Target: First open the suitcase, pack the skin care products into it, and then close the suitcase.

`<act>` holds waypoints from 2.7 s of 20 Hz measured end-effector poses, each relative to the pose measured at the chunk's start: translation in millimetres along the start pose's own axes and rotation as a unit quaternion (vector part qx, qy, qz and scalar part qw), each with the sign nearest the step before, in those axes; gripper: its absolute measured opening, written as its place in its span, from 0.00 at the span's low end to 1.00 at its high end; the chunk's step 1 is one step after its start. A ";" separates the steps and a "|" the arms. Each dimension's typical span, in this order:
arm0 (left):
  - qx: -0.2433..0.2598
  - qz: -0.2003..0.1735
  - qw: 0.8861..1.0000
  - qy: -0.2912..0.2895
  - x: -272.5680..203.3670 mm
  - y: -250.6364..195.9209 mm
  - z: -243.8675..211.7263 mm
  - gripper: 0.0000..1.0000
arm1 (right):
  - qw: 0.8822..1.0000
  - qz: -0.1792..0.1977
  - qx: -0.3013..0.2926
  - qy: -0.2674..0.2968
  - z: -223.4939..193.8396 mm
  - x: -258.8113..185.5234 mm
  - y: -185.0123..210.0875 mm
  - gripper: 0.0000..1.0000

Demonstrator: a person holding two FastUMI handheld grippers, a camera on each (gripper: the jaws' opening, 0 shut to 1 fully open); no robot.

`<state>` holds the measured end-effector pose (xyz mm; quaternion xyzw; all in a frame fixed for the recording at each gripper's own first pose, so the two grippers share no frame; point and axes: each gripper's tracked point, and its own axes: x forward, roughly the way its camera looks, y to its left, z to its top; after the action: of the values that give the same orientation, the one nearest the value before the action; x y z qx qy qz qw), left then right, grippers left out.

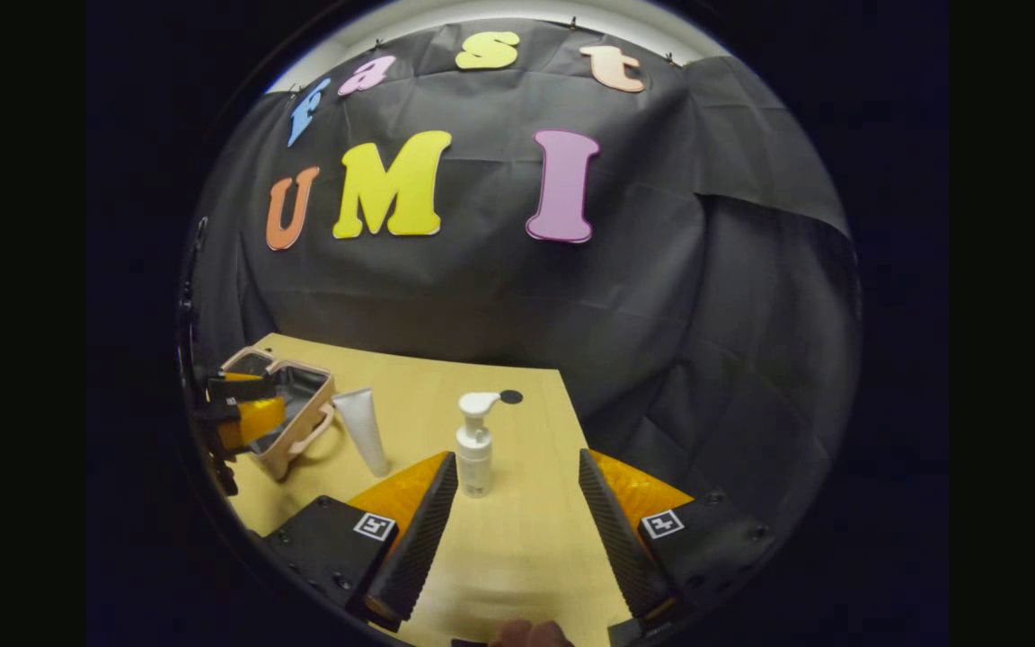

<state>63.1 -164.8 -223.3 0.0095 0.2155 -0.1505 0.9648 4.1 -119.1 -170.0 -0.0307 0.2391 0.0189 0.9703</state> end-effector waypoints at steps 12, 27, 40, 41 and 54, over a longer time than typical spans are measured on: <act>0.012 -0.047 0.997 0.055 123.2 -22.0 -77.3 0.99 | 0.998 -0.025 -0.033 0.050 -33.1 -11.8 -24.9 0.80; 0.007 -0.072 0.990 0.120 144.5 -26.5 -93.7 0.56 | 0.999 -0.014 -0.010 0.051 -49.2 20.7 -9.8 0.80; -0.058 -0.009 0.990 0.131 5.0 8.3 -54.4 0.48 | 0.995 0.069 0.053 0.051 -98.3 167.8 70.6 0.81; -0.065 0.001 0.990 0.128 -0.3 13.9 -49.8 0.48 | 0.995 0.067 0.058 0.054 -100.4 178.4 72.9 0.81; -0.105 0.095 0.982 0.125 -47.9 123.0 -44.1 0.48 | 0.996 0.047 0.043 0.063 -109.1 226.1 77.9 0.51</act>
<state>39.9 -30.1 -249.0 -0.0532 0.3468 -0.0326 0.9359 149.7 -44.0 -375.5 0.0209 0.3017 0.0520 0.9517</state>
